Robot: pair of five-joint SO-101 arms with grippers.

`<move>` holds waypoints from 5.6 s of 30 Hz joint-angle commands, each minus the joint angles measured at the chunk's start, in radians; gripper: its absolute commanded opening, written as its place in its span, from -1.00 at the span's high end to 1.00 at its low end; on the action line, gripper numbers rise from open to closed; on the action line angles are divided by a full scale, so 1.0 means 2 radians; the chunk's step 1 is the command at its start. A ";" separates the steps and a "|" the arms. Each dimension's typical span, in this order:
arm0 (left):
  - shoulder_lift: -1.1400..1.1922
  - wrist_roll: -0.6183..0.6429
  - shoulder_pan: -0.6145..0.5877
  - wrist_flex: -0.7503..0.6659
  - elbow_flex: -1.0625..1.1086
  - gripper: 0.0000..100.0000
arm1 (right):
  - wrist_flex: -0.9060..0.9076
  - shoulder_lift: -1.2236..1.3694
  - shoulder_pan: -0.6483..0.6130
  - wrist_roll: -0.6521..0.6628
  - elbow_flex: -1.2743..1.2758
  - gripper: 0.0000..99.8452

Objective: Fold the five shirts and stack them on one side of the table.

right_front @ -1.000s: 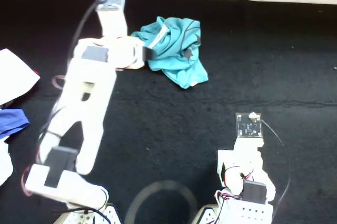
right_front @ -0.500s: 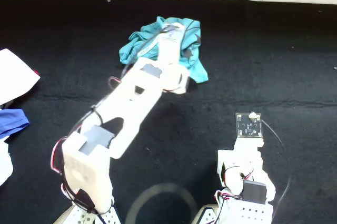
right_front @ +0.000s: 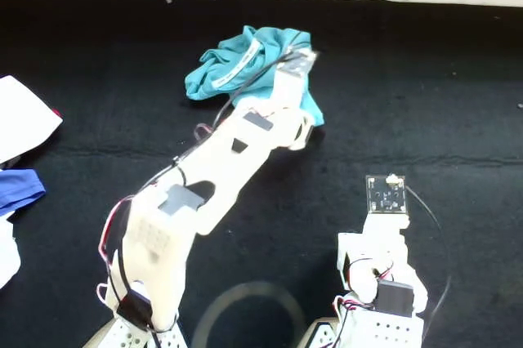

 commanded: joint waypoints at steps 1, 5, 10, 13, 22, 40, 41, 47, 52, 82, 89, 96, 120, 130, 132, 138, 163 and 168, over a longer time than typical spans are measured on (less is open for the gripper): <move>0.025 -0.005 -0.008 0.055 -0.093 0.40 | 0.003 -0.005 0.003 -0.002 0.062 0.99; 0.056 -0.005 -0.008 0.138 -0.179 0.53 | 0.003 -0.005 0.003 -0.002 0.062 0.99; 0.087 -0.005 -0.017 0.182 -0.249 1.00 | 0.003 -0.005 0.003 -0.002 0.062 0.99; 0.089 -0.005 -0.026 0.213 -0.277 0.98 | 0.003 -0.005 0.003 -0.002 0.062 0.99; 0.042 -0.006 -0.069 0.422 -0.386 0.98 | -0.027 -0.005 0.007 -0.002 0.062 0.99; -0.262 -0.099 -0.235 0.705 -0.300 0.98 | -0.252 0.001 0.016 0.008 0.003 0.67; -0.289 -0.117 -0.243 0.705 -0.264 0.98 | -0.247 0.001 0.016 0.009 -0.015 0.67; -0.405 -0.213 -0.323 0.683 -0.028 0.98 | -0.227 0.026 0.007 0.009 -0.145 0.67; -0.454 -0.273 -0.441 0.653 0.089 0.98 | -0.184 0.198 -0.038 0.007 -0.320 0.67; -0.472 -0.328 -0.587 0.575 0.231 0.98 | -0.096 1.240 -0.372 -0.129 -1.208 0.67; -0.472 -0.328 -0.587 0.575 0.231 0.98 | -0.097 1.423 -0.380 -0.129 -1.368 0.67; -0.472 -0.327 -0.583 0.575 0.231 0.98 | -0.056 1.528 -0.349 -0.127 -1.489 0.94; -0.468 -0.124 -0.419 0.587 0.016 0.98 | 0.267 1.289 -0.156 -0.048 -1.714 0.99; -0.468 -0.124 -0.362 0.638 -0.119 0.98 | 0.267 1.061 -0.119 -0.050 -1.504 0.99; -0.468 -0.124 -0.350 0.638 -0.118 0.98 | 0.267 0.992 -0.119 -0.051 -1.407 0.99; -0.468 -0.124 -0.322 0.637 -0.097 0.98 | 0.235 0.794 -0.117 -0.062 -1.021 0.99; -0.468 -0.198 -0.303 0.526 0.329 0.98 | 0.032 0.461 -0.105 0.070 -0.385 0.58; -0.468 -0.238 -0.303 0.555 0.326 0.98 | 0.076 0.469 -0.106 0.031 -0.566 0.58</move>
